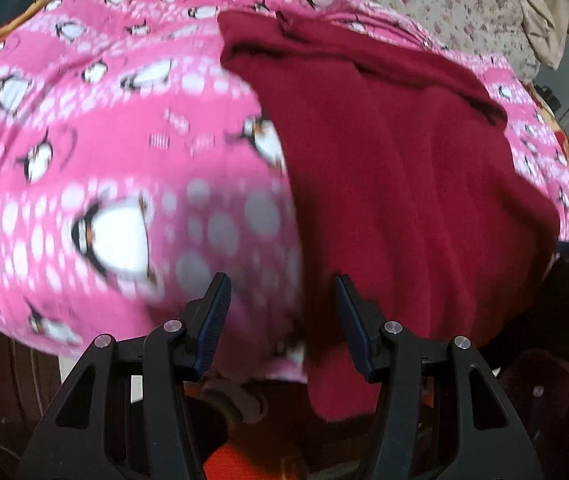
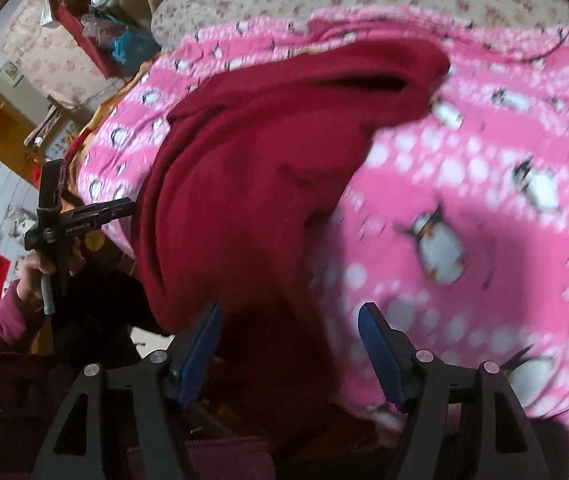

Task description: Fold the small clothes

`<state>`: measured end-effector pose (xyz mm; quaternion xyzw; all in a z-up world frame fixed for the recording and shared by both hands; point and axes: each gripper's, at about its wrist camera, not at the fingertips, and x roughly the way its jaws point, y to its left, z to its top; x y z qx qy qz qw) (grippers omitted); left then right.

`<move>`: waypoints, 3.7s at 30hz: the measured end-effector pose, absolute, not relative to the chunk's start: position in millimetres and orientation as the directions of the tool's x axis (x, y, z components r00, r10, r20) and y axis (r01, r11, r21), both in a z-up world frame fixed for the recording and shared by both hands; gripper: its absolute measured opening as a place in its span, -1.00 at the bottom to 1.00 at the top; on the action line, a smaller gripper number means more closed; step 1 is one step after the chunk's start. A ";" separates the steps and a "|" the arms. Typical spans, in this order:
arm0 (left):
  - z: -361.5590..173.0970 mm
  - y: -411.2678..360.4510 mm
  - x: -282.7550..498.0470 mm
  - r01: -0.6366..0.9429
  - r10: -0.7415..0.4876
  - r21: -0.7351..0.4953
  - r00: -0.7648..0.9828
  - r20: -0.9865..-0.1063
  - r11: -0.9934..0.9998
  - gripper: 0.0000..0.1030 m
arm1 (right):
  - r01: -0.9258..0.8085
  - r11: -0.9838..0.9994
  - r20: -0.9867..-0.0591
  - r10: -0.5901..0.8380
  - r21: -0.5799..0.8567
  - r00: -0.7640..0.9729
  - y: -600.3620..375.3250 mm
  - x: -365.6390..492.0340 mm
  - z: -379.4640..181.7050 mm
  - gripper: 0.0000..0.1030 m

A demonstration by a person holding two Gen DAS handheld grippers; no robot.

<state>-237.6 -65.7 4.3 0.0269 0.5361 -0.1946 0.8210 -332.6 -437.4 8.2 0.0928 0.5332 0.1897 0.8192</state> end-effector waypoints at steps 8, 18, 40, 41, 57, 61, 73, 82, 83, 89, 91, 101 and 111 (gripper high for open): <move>-34.3 -78.5 -276.2 0.420 -0.266 -0.157 0.215 -0.940 0.894 0.04 | -0.216 0.901 -0.863 0.426 0.376 0.272 -430.1 -332.0 -19.6 0.32; -69.9 -98.0 -277.7 0.405 -0.257 -0.189 0.120 -0.959 0.895 0.04 | -0.226 0.882 -0.857 0.460 0.413 0.231 -416.0 -325.5 -39.3 0.32; 17.8 -48.7 -286.8 0.454 -0.519 -0.383 0.224 -0.825 0.804 -0.90 | -0.289 0.767 -0.711 0.641 0.574 0.289 -407.2 -344.8 -3.9 -0.61; 30.4 -45.2 -285.6 0.462 -0.539 -0.393 0.243 -0.806 0.795 -0.90 | -0.295 0.754 -0.693 0.656 0.587 0.300 -407.6 -345.3 2.8 -0.61; 146.9 -35.5 -207.9 0.433 -0.651 -0.486 0.484 -0.585 0.759 -0.90 | -0.352 0.689 -0.425 0.690 0.633 0.586 -461.5 -306.6 113.9 -0.62; 147.9 -40.5 -204.0 0.451 -0.656 -0.477 0.480 -0.583 0.754 -0.90 | -0.319 0.755 -0.623 0.653 0.572 0.430 -439.5 -308.3 88.4 -0.06; 136.3 -35.8 -214.3 0.416 -0.605 -0.441 0.491 -0.627 0.795 -0.90 | -0.122 0.685 -0.673 0.728 0.718 0.131 -413.2 -329.2 -60.1 0.56; 111.1 -22.7 -215.0 0.346 -0.567 -0.450 0.476 -0.672 0.823 -0.90 | -0.163 0.630 -0.621 0.776 0.759 0.108 -384.2 -312.3 -75.2 -0.29; 110.5 -22.3 -215.0 0.344 -0.568 -0.452 0.474 -0.673 0.823 -0.90 | -0.165 0.627 -0.613 0.779 0.761 0.132 -387.3 -309.1 -68.5 -0.65; 126.5 -14.8 -210.5 0.341 -0.590 -0.482 0.498 -0.636 0.807 -0.90 | -0.261 0.570 -0.509 0.818 0.779 0.268 -422.4 -312.4 3.4 -0.76; 133.5 -15.2 -202.9 0.342 -0.600 -0.494 0.508 -0.618 0.799 -0.89 | -0.294 0.541 -0.443 0.830 0.788 0.339 -440.2 -310.3 29.8 -0.76; 127.5 -59.8 -99.9 0.293 -0.551 -0.470 0.533 -0.642 0.833 -0.90 | -0.254 0.526 -0.302 0.750 0.812 0.589 -487.4 -223.9 85.3 -0.76; 81.0 -74.9 0.4 0.140 -0.456 -0.453 0.509 -0.730 0.881 -0.10 | 0.090 0.539 -0.473 0.632 0.837 0.614 -524.7 -88.6 33.6 -0.29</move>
